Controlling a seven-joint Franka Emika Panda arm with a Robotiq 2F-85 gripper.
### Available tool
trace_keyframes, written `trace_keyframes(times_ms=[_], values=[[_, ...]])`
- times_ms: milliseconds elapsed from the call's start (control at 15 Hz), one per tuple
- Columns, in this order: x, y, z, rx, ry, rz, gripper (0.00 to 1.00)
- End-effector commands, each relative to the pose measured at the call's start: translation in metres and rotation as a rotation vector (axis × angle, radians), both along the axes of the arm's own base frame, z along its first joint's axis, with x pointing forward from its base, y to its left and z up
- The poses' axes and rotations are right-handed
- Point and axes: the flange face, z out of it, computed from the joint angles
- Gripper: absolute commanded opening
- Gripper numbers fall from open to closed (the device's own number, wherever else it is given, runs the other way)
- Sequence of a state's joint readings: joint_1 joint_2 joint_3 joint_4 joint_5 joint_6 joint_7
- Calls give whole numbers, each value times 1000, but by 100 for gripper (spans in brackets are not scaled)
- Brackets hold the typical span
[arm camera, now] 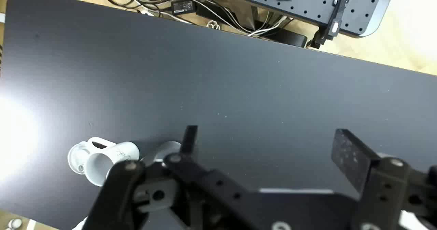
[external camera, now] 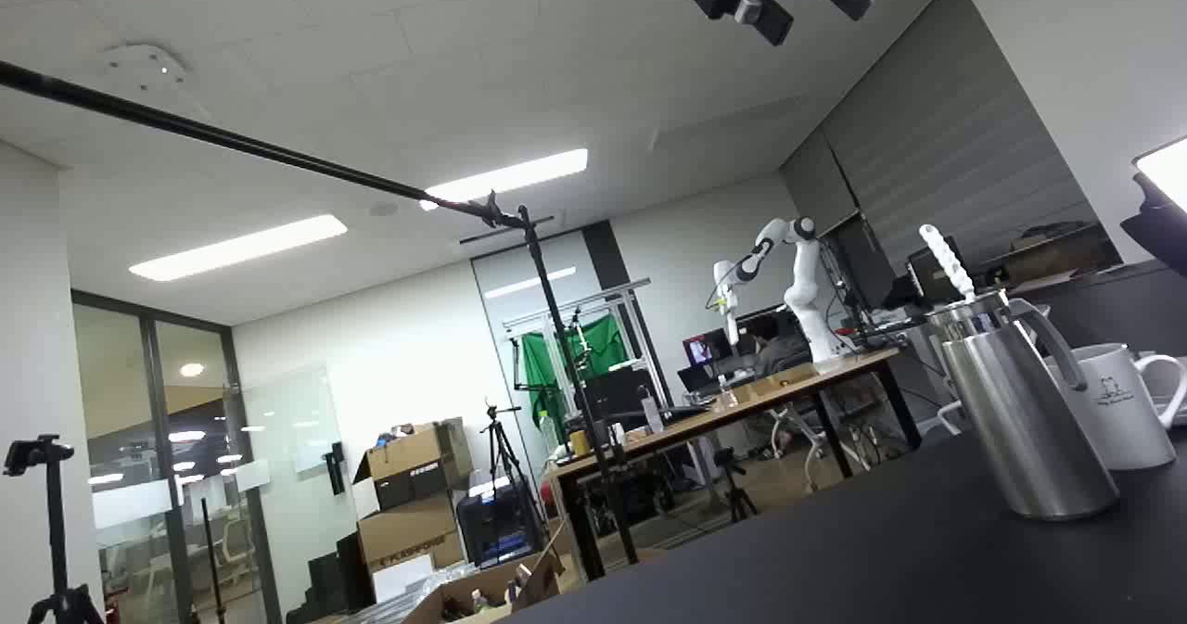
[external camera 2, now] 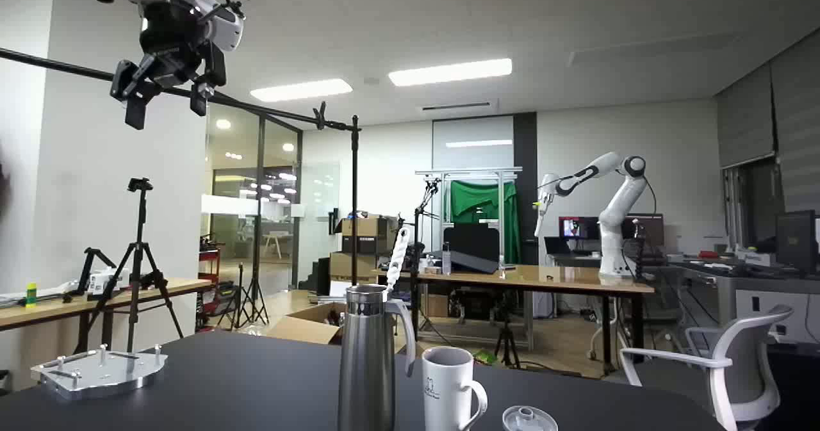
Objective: Scrub the inside of the flask with the brush
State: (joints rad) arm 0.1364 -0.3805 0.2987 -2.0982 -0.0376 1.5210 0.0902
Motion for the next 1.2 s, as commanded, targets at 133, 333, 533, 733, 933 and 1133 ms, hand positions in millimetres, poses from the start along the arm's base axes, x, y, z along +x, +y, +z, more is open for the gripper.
trace_keyframes(times_ms=[133, 333, 533, 733, 933, 1133], values=[[1, 1, 0, 0, 1, 0, 100], [1, 1, 0, 0, 1, 0, 100], [1, 1, 0, 0, 1, 0, 100], [1, 1, 0, 0, 1, 0, 100], [22, -22, 0, 5, -36, -119, 100], [53, -58, -2, 46, -46, -277, 100]])
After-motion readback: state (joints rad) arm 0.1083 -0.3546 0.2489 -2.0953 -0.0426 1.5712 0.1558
